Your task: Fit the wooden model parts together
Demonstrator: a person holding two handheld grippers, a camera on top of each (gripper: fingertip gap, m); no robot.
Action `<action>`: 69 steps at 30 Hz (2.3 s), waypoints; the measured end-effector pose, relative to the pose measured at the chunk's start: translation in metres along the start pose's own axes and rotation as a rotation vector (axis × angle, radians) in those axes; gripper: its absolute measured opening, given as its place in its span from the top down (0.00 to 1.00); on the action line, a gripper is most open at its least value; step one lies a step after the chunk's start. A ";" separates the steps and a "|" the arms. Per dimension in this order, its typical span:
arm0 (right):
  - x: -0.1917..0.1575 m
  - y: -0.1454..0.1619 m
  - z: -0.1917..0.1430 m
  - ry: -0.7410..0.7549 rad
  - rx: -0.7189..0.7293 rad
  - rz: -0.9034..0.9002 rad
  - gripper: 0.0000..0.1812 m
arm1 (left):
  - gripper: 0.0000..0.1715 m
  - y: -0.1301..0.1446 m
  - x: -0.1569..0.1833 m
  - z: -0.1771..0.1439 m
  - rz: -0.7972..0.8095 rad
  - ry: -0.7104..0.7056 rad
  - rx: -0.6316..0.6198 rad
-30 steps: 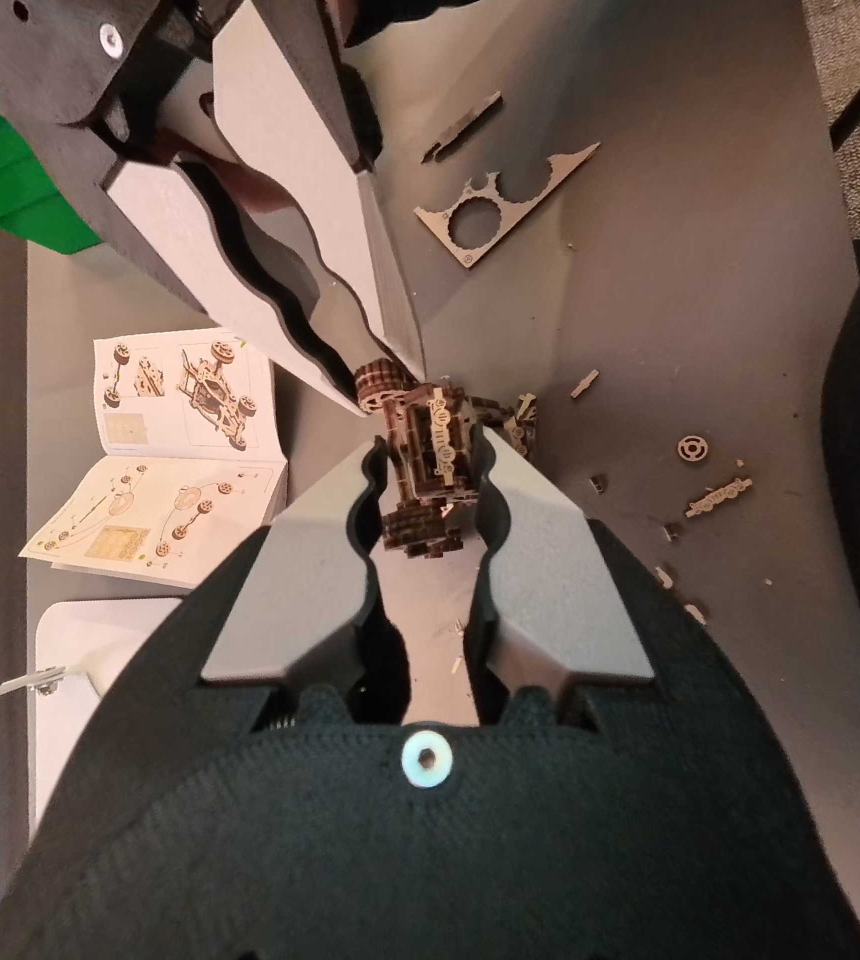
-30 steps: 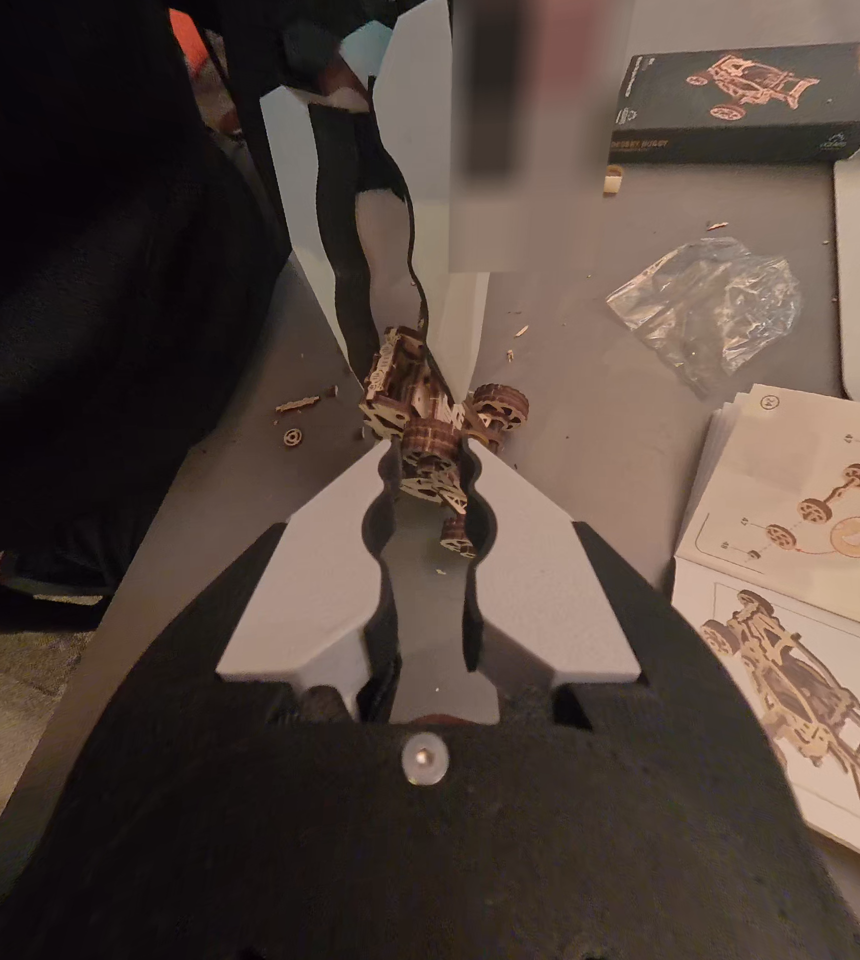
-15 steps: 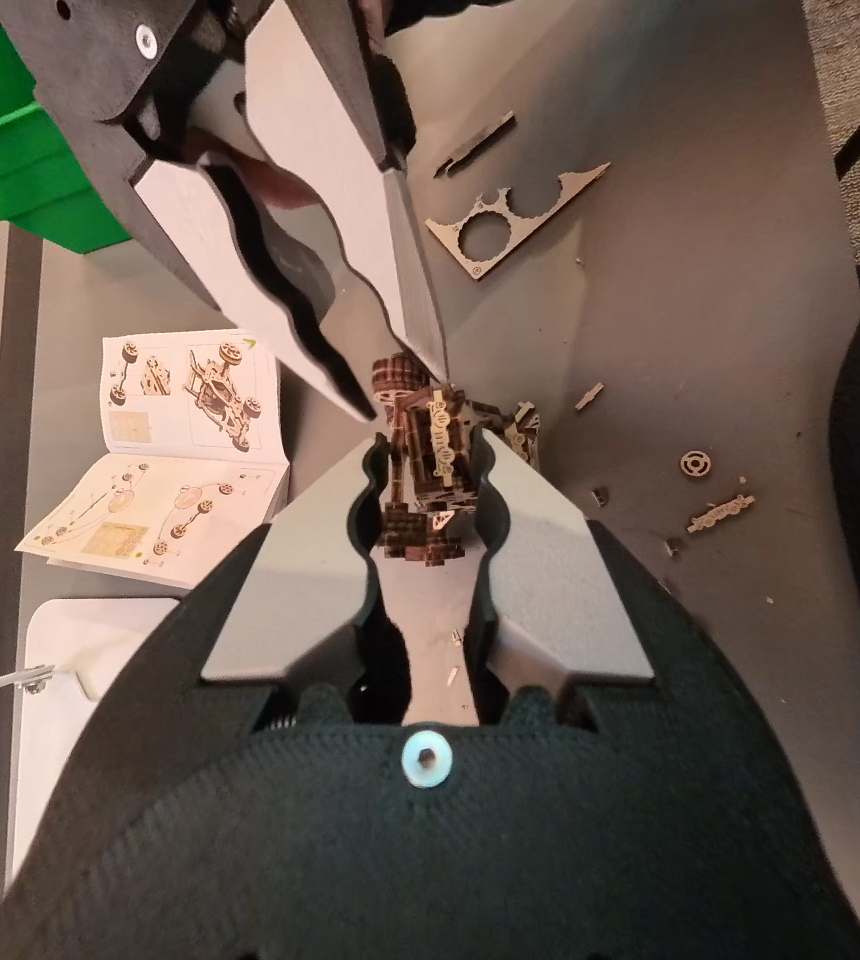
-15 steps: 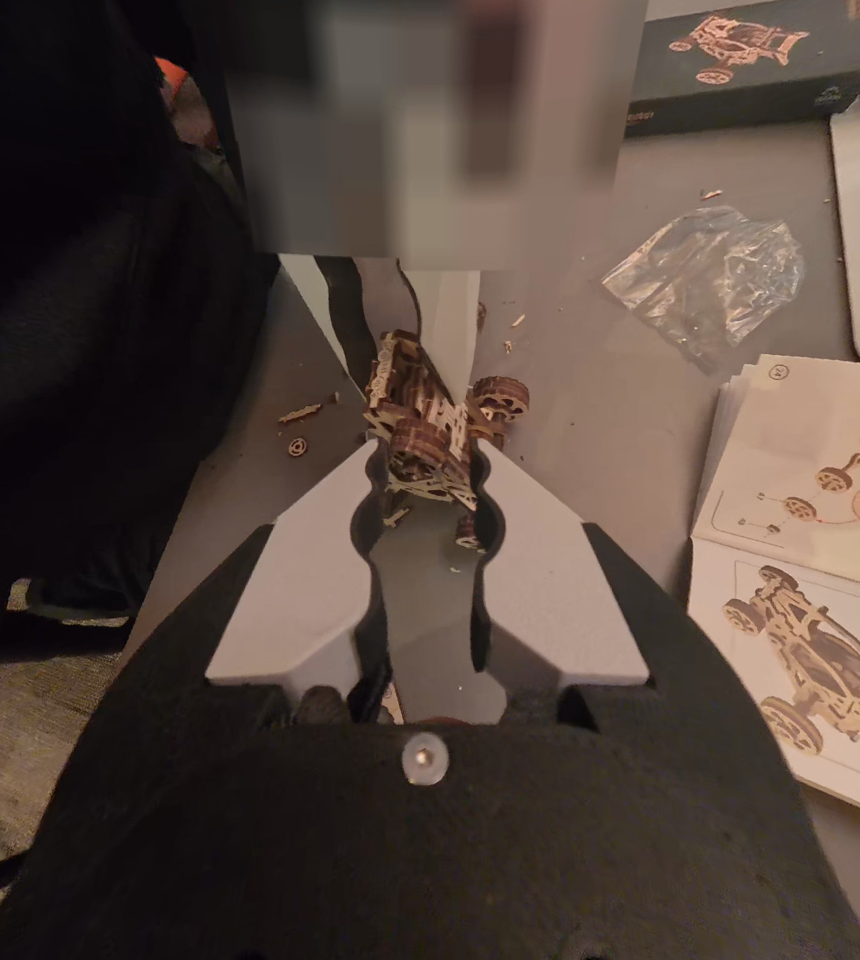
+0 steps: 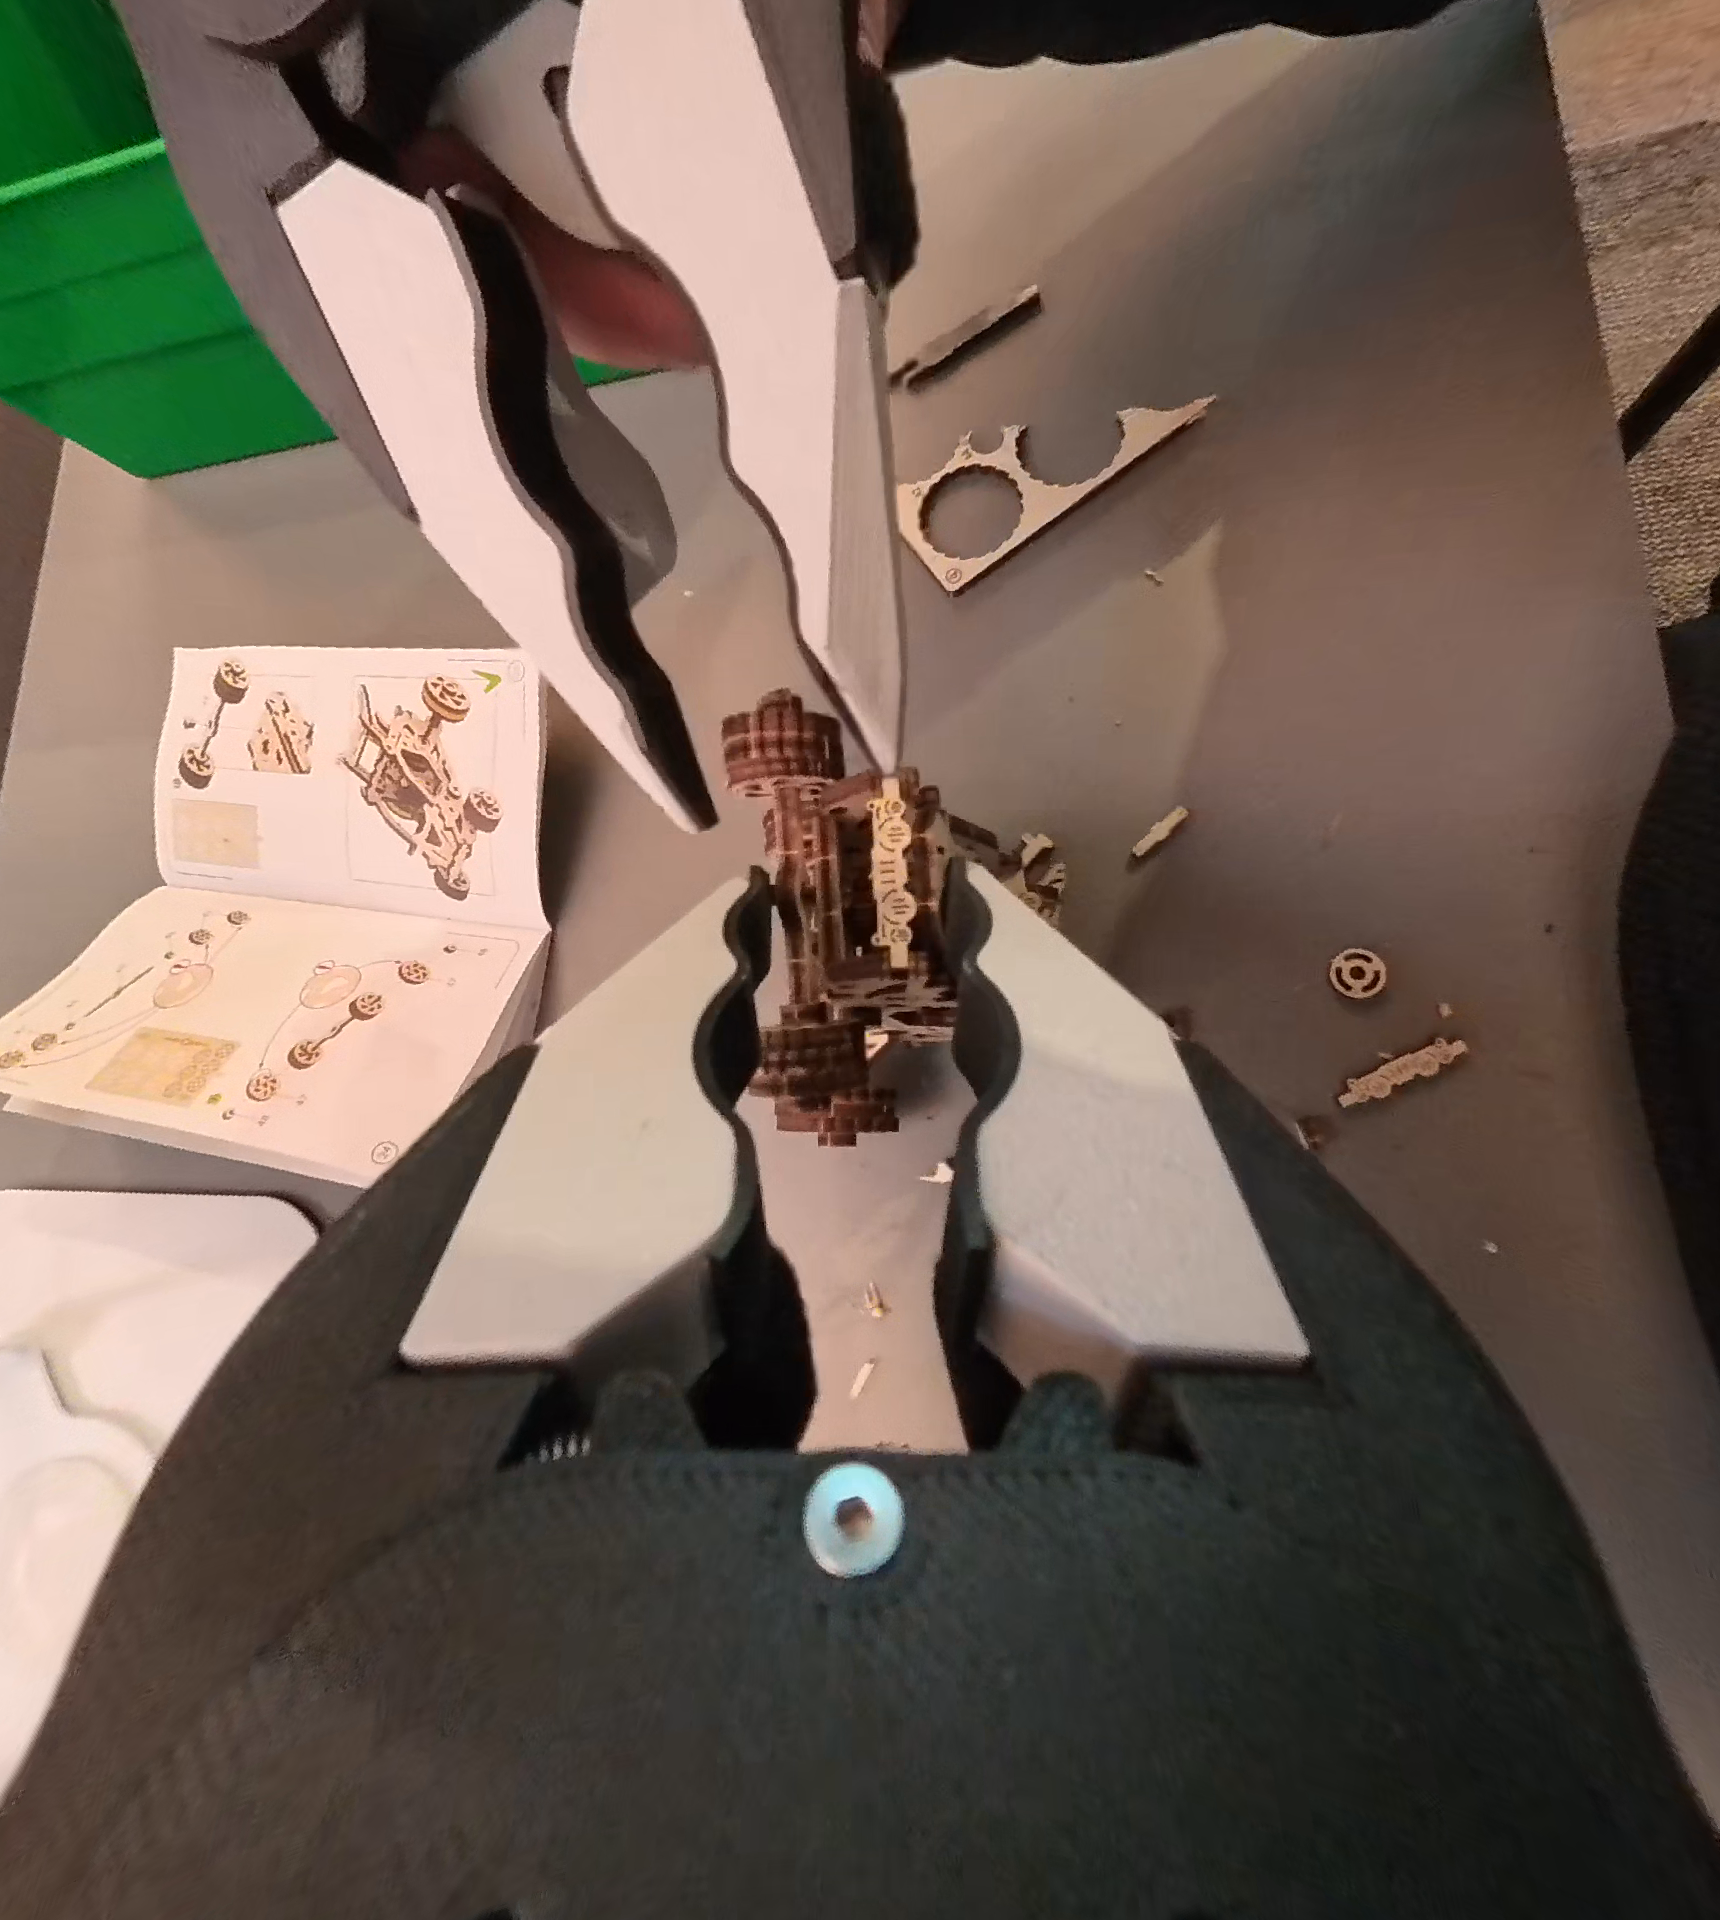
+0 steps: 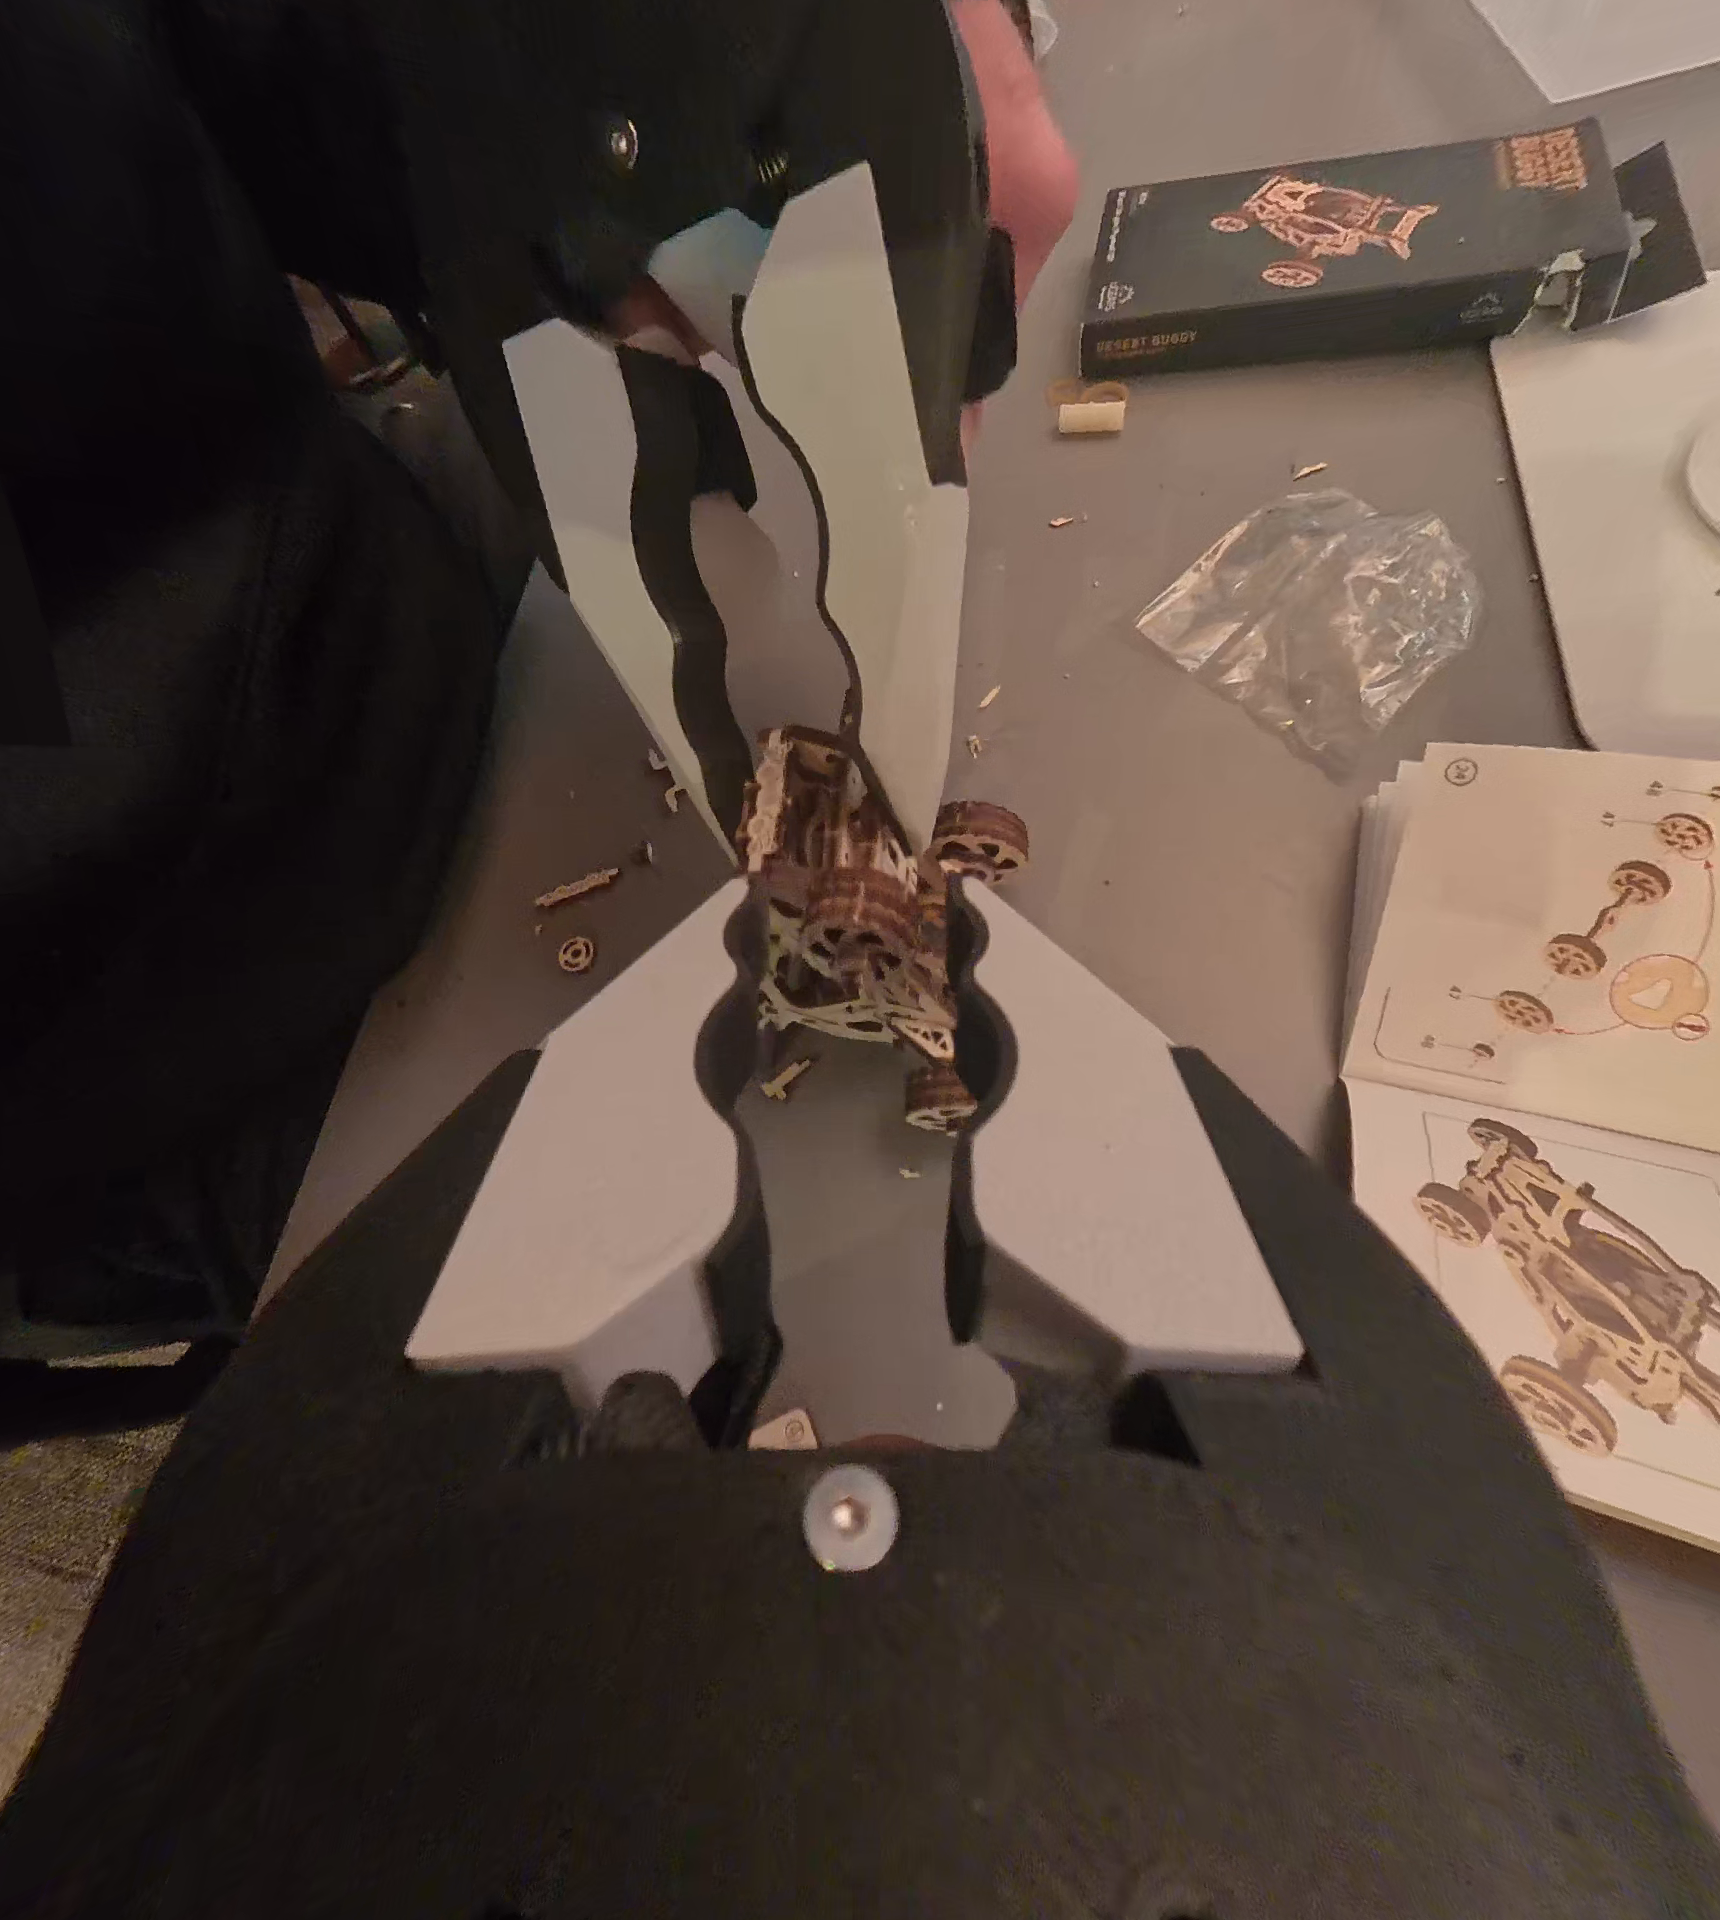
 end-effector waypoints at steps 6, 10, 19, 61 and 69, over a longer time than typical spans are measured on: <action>-0.003 0.000 -0.003 0.031 0.011 0.024 0.85 | 0.82 -0.001 0.002 0.000 0.009 -0.016 -0.003; -0.006 0.004 -0.007 -0.035 0.086 0.127 0.88 | 0.82 -0.001 0.004 0.000 0.049 -0.025 0.009; -0.011 0.011 0.003 -0.055 0.143 0.270 0.88 | 0.82 -0.001 0.007 0.000 0.086 -0.006 0.034; -0.080 0.043 -0.016 0.375 0.281 0.410 0.88 | 0.61 0.051 0.096 -0.054 -0.385 -0.513 0.151; -0.092 0.062 -0.019 0.492 0.172 0.436 0.81 | 0.67 0.107 0.136 -0.080 -0.542 -0.532 -0.055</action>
Point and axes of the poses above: each gripper's, where its closed fingertips meet, z out along the fingers, y out of its underside, x = y × z across the jaws, the point moved 7 cm from there along -z, back along the fingers, and after that the axes turned 1 degree about z, right-handed, at the moved point
